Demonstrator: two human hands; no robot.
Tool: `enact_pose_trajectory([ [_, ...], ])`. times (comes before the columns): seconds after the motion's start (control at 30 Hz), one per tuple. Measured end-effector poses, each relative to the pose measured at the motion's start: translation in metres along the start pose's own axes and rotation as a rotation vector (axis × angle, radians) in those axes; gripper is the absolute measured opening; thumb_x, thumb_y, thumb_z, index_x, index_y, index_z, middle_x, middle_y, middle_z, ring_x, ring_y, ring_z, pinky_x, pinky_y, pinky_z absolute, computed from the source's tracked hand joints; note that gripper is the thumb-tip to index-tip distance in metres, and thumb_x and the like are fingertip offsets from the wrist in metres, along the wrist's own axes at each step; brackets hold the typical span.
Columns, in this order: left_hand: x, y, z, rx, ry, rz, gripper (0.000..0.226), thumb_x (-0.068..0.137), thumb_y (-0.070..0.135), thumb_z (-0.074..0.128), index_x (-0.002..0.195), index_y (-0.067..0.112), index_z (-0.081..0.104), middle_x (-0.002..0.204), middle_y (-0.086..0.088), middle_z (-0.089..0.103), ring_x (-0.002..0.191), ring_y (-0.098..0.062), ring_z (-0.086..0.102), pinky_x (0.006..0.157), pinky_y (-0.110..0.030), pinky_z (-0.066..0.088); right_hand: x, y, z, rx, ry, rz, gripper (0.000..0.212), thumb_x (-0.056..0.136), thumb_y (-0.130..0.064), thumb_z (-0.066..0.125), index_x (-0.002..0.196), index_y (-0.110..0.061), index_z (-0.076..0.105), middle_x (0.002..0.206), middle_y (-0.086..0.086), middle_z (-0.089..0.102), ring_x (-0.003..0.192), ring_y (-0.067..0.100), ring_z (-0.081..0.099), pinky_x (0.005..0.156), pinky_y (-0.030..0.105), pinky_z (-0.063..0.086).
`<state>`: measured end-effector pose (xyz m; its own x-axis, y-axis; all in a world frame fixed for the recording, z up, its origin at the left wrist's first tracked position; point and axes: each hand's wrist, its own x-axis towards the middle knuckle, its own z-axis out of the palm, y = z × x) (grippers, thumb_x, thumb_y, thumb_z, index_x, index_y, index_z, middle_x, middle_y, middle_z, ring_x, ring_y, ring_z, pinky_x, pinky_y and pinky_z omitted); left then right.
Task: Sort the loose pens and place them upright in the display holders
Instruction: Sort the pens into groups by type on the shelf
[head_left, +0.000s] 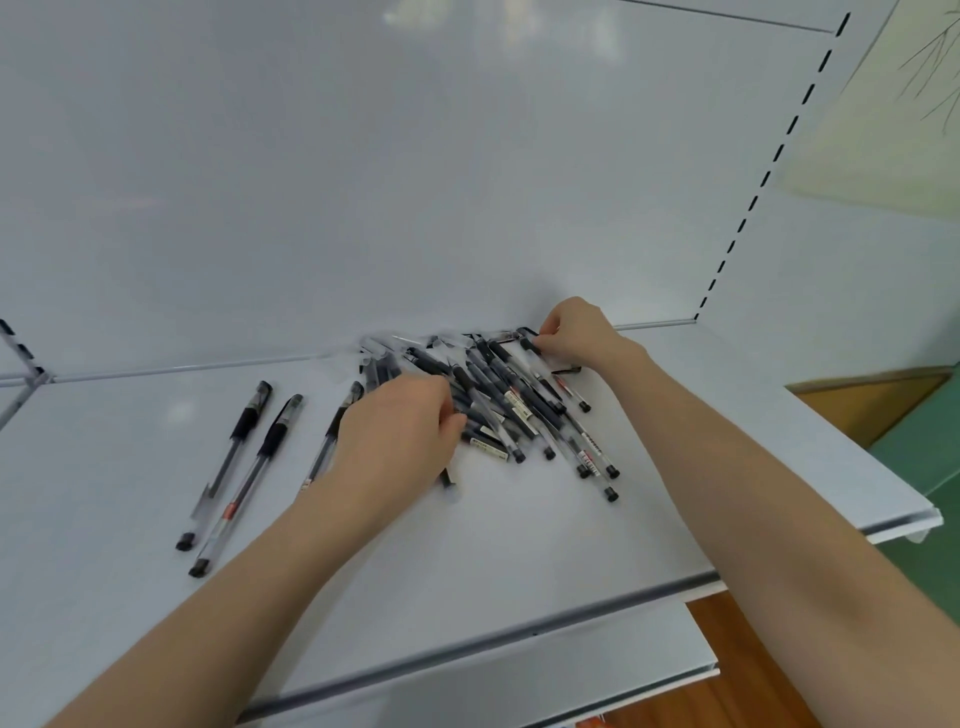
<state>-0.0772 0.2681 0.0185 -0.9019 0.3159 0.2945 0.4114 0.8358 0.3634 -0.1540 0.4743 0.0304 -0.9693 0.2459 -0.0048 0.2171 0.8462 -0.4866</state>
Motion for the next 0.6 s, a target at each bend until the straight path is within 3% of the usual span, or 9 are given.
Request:
enact_pose_trajectory([
  [0.1, -0.003, -0.005, -0.002, 0.010, -0.008, -0.035, 0.025, 0.086, 0.041, 0.053, 0.085, 0.016, 0.052, 0.087, 0.002, 0.055, 0.084, -0.020, 0.050, 0.065, -0.029, 0.034, 0.001, 0.001, 0.000, 0.005, 0.001, 0.000, 0.032, 0.086, -0.014, 0.059, 0.103, 0.013, 0.063, 0.111, 0.027, 0.064, 0.102, 0.038, 0.061, 0.088, 0.043, 0.051],
  [0.17, -0.007, -0.008, -0.004, 0.039, -0.028, -0.076, 0.034, 0.083, 0.049, 0.055, 0.084, 0.016, 0.049, 0.084, 0.003, 0.053, 0.081, -0.020, 0.049, 0.063, -0.030, 0.033, 0.000, 0.003, 0.000, 0.053, 0.042, -0.008, 0.023, 0.081, -0.005, 0.057, 0.092, 0.014, 0.064, 0.098, 0.028, 0.065, 0.089, 0.038, 0.062, 0.078, 0.040, 0.052],
  [0.23, -0.009, -0.010, -0.005, 0.074, -0.054, -0.114, 0.040, 0.081, 0.054, 0.056, 0.086, 0.015, 0.051, 0.083, 0.003, 0.052, 0.078, -0.020, 0.048, 0.062, -0.030, 0.032, -0.006, 0.000, -0.001, 0.099, 0.096, -0.010, 0.010, 0.078, 0.001, 0.053, 0.073, 0.006, 0.059, 0.076, 0.027, 0.052, 0.067, 0.027, 0.047, 0.062, 0.033, 0.043],
  [0.27, -0.009, -0.010, -0.005, 0.104, -0.068, -0.123, 0.041, 0.080, 0.054, 0.056, 0.088, 0.014, 0.051, 0.083, 0.003, 0.051, 0.077, -0.020, 0.047, 0.063, -0.030, 0.032, -0.009, -0.001, -0.002, 0.121, 0.124, -0.021, 0.010, 0.077, 0.002, 0.052, 0.072, 0.010, 0.058, 0.076, 0.033, 0.049, 0.065, 0.028, 0.044, 0.061, 0.038, 0.044],
  [0.33, -0.010, -0.009, -0.006, 0.166, -0.103, -0.137, 0.042, 0.080, 0.054, 0.056, 0.085, 0.013, 0.047, 0.075, 0.004, 0.045, 0.076, -0.021, 0.044, 0.064, -0.029, 0.032, -0.016, -0.007, -0.004, 0.174, 0.157, -0.044, 0.024, 0.077, 0.002, 0.053, 0.092, 0.022, 0.057, 0.101, 0.041, 0.055, 0.078, 0.045, 0.055, 0.077, 0.049, 0.049],
  [0.37, -0.010, -0.008, -0.007, 0.185, -0.121, -0.149, 0.042, 0.080, 0.054, 0.056, 0.081, 0.014, 0.043, 0.070, 0.005, 0.040, 0.075, -0.022, 0.042, 0.064, -0.029, 0.031, -0.019, -0.010, -0.004, 0.204, 0.164, -0.057, 0.029, 0.078, 0.002, 0.054, 0.098, 0.023, 0.055, 0.108, 0.039, 0.055, 0.086, 0.047, 0.056, 0.079, 0.049, 0.049],
  [0.43, -0.009, -0.009, -0.007, 0.189, -0.153, -0.175, 0.040, 0.081, 0.051, 0.057, 0.072, 0.016, 0.038, 0.068, 0.005, 0.038, 0.076, -0.022, 0.042, 0.063, -0.029, 0.031, -0.024, -0.015, -0.003, 0.280, 0.156, -0.091, 0.028, 0.078, 0.002, 0.056, 0.097, 0.022, 0.055, 0.102, 0.037, 0.059, 0.074, 0.035, 0.052, 0.064, 0.034, 0.045],
  [0.5, -0.008, -0.012, -0.008, 0.168, -0.155, -0.193, 0.034, 0.082, 0.041, 0.058, 0.069, 0.016, 0.040, 0.073, 0.002, 0.045, 0.078, -0.023, 0.045, 0.057, -0.029, 0.029, -0.025, -0.019, -0.002, 0.361, 0.130, -0.103, 0.015, 0.077, 0.000, 0.058, 0.088, 0.010, 0.059, 0.078, 0.017, 0.062, 0.077, 0.021, 0.050, 0.061, 0.024, 0.040],
  [0.6, -0.009, -0.020, -0.009, 0.125, -0.127, -0.196, 0.018, 0.083, 0.029, 0.056, 0.081, 0.011, 0.053, 0.085, -0.005, 0.058, 0.082, -0.026, 0.053, 0.058, -0.028, 0.032, -0.024, -0.024, 0.003, 0.475, 0.087, -0.107, 0.016, 0.077, -0.001, 0.061, 0.091, -0.010, 0.060, 0.075, -0.005, 0.055, 0.074, 0.015, 0.055, 0.069, 0.024, 0.045],
])
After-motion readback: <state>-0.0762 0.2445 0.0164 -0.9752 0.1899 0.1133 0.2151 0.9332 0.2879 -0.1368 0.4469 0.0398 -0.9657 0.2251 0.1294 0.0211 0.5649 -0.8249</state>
